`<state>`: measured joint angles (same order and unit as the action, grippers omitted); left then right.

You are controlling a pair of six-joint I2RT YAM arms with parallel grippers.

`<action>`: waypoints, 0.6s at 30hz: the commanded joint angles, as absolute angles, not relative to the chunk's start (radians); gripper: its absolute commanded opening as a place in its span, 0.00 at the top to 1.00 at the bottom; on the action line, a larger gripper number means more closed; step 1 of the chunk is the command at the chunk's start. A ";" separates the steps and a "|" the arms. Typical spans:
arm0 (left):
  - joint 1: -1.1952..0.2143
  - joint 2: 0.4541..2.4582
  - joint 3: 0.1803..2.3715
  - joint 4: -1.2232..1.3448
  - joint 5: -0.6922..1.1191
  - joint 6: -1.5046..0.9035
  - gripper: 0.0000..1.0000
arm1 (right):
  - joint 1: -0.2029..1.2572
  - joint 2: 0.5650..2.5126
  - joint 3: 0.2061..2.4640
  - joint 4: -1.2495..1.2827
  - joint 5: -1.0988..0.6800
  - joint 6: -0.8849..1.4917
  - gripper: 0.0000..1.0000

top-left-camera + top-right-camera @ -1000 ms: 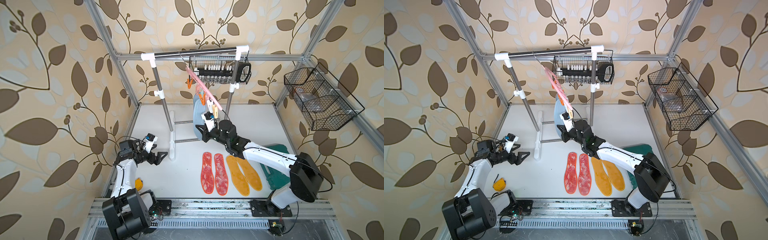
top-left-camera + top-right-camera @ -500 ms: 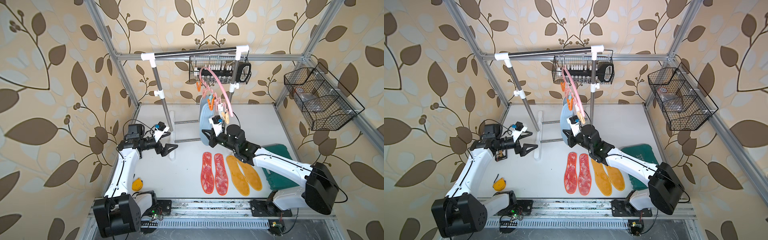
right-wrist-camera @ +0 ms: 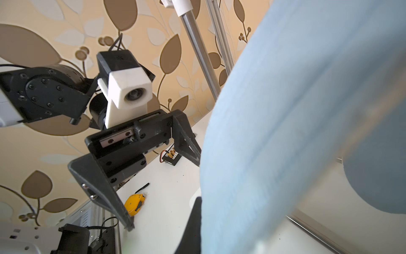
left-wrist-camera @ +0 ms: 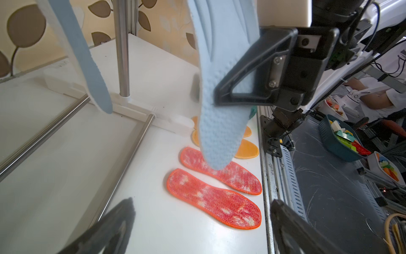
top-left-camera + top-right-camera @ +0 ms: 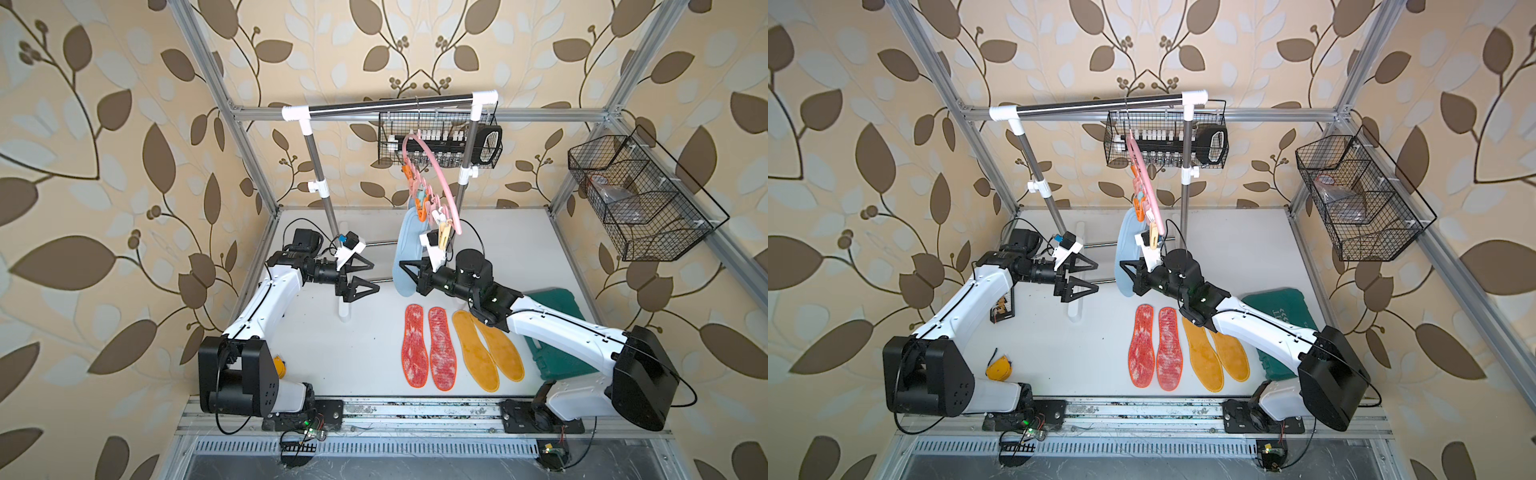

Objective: Take the shoe insoles off the hanger
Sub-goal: Remove the insole from the hanger.

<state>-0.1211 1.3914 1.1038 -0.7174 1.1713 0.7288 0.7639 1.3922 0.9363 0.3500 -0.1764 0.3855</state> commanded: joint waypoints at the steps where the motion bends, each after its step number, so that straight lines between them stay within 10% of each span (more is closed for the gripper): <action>1: -0.148 1.381 1.103 -0.699 1.238 0.742 0.01 | 0.767 1.391 0.915 0.412 -0.206 0.437 0.91; 18: -0.215 1.397 1.096 -0.686 1.334 0.679 0.21 | 0.767 1.461 0.910 0.557 -0.258 0.506 0.90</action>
